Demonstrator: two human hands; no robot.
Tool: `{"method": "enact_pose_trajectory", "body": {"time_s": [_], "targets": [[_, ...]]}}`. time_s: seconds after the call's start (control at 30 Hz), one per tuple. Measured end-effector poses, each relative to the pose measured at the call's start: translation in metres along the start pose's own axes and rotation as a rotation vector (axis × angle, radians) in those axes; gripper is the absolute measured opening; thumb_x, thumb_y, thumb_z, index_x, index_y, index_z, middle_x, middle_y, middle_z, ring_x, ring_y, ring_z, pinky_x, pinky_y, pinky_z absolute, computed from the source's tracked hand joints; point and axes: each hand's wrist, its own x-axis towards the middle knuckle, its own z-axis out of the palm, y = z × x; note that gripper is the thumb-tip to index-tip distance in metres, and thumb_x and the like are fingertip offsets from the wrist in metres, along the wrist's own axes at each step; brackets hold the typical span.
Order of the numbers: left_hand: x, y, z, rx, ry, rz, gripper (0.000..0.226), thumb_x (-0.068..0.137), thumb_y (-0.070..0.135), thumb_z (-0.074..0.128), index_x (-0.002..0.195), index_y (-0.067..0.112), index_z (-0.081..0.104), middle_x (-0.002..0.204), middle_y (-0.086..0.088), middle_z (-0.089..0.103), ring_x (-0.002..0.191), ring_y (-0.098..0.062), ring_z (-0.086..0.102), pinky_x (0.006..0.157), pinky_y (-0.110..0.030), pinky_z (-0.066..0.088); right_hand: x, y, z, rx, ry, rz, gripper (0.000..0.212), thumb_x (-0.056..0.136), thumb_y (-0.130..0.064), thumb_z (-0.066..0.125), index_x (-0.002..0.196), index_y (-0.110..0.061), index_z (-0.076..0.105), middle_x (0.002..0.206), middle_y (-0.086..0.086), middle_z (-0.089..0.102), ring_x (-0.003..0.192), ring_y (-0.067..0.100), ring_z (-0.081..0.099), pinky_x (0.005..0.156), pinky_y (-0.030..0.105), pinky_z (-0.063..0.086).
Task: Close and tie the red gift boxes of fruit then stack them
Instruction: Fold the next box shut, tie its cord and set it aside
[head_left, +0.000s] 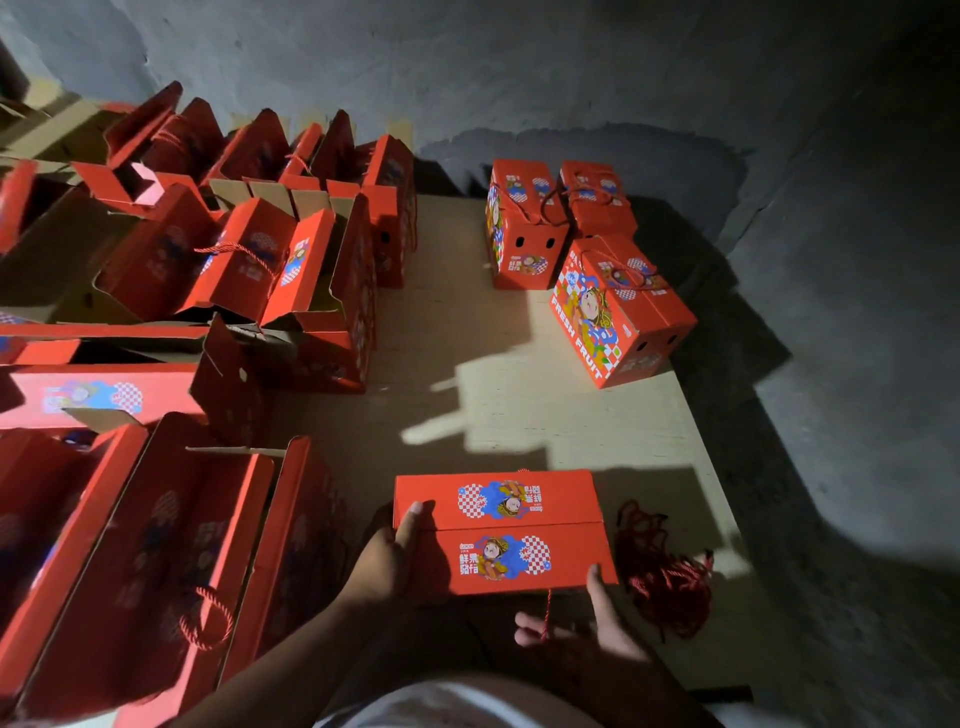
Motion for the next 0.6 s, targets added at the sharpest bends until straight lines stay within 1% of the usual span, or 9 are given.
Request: {"method": "enact_pose_trajectory", "body": {"time_s": [0.03, 0.1, 0.17, 0.23, 0.3, 0.37, 0.47, 0.53, 0.6], "targets": [[-0.002, 0.001, 0.001, -0.068, -0.037, -0.016, 0.056, 0.088, 0.070, 0.054, 0.095, 0.017, 0.070, 0.075, 0.005, 0.077, 0.071, -0.013, 0.074, 0.068, -0.033, 0.061, -0.006, -0.002, 0.000, -0.081, -0.031, -0.058, 0.067, 0.098, -0.056, 0.051, 0.145, -0.008, 0.048, 0.112, 0.040, 0.067, 0.079, 0.047, 0.072, 0.082, 0.054, 0.056], [-0.003, -0.002, 0.002, -0.172, -0.101, -0.053, 0.040, 0.093, 0.062, 0.061, 0.101, 0.023, 0.066, 0.078, 0.016, 0.076, 0.071, -0.004, 0.074, 0.055, -0.021, 0.058, -0.016, -0.010, -0.005, -0.216, -0.082, -0.150, 0.054, 0.104, -0.042, 0.047, 0.141, -0.003, 0.051, 0.101, 0.033, 0.072, 0.073, 0.041, 0.075, 0.068, 0.046, 0.060], [-0.004, -0.002, 0.002, -0.161, -0.075, -0.036, 0.037, 0.095, 0.060, 0.060, 0.100, 0.024, 0.066, 0.075, 0.010, 0.076, 0.067, -0.005, 0.073, 0.055, -0.022, 0.058, -0.032, -0.018, 0.001, -0.237, -0.130, -0.166, 0.041, 0.107, -0.030, 0.043, 0.142, -0.009, 0.050, 0.102, 0.027, 0.075, 0.081, 0.036, 0.077, 0.054, 0.037, 0.060], [-0.002, 0.000, 0.002, -0.012, 0.006, 0.013, 0.050, 0.094, 0.064, 0.050, 0.094, 0.018, 0.068, 0.066, 0.004, 0.067, 0.056, -0.008, 0.065, 0.060, -0.026, 0.055, -0.046, -0.023, 0.012, -0.295, -0.154, -0.260, 0.032, 0.107, -0.021, 0.040, 0.137, -0.026, 0.049, 0.111, 0.020, 0.076, 0.097, 0.031, 0.077, 0.053, 0.031, 0.053], [-0.001, 0.000, 0.000, 0.035, 0.026, 0.009, 0.056, 0.091, 0.068, 0.046, 0.089, 0.017, 0.068, 0.057, 0.005, 0.066, 0.052, -0.004, 0.062, 0.055, -0.017, 0.048, -0.055, -0.032, 0.025, -0.393, -0.178, -0.421, 0.038, 0.103, -0.012, 0.036, 0.134, -0.029, 0.050, 0.116, 0.013, 0.076, 0.108, 0.024, 0.073, 0.056, 0.029, 0.047], [0.001, -0.001, 0.000, 0.045, 0.020, 0.008, 0.063, 0.088, 0.073, 0.045, 0.085, 0.015, 0.069, 0.055, 0.006, 0.066, 0.050, -0.003, 0.061, 0.054, -0.019, 0.046, -0.061, -0.049, 0.041, -0.489, -0.223, -0.564, 0.045, 0.098, -0.005, 0.035, 0.133, -0.025, 0.056, 0.118, 0.009, 0.076, 0.113, 0.020, 0.072, 0.055, 0.027, 0.044], [0.004, -0.002, -0.002, 0.197, 0.026, 0.046, 0.061, 0.101, 0.057, 0.042, 0.113, 0.003, 0.069, 0.074, -0.004, 0.061, 0.060, -0.009, 0.053, 0.061, -0.025, 0.041, -0.045, -0.077, 0.060, -0.742, -0.222, -0.648, 0.048, 0.094, 0.005, 0.041, 0.127, -0.022, 0.063, 0.117, 0.006, 0.076, 0.109, 0.015, 0.073, 0.050, 0.024, 0.048], [0.001, 0.002, -0.002, 0.184, 0.035, 0.052, 0.054, 0.097, 0.060, 0.044, 0.102, 0.012, 0.068, 0.071, -0.004, 0.065, 0.053, -0.004, 0.053, 0.054, -0.018, 0.040, -0.024, -0.088, 0.071, -0.989, -0.145, -0.712, 0.047, 0.094, 0.010, 0.045, 0.123, -0.021, 0.066, 0.116, 0.002, 0.076, 0.102, 0.011, 0.074, 0.048, 0.026, 0.050], [-0.002, 0.006, -0.001, 0.103, 0.050, 0.010, 0.062, 0.084, 0.072, 0.045, 0.082, 0.012, 0.062, 0.050, 0.007, 0.058, 0.047, -0.005, 0.058, 0.050, -0.018, 0.040, 0.000, -0.095, 0.077, -1.229, -0.046, -0.797, 0.037, 0.093, 0.006, 0.053, 0.115, -0.020, 0.068, 0.109, -0.003, 0.077, 0.092, 0.011, 0.074, 0.052, 0.030, 0.055]]}}
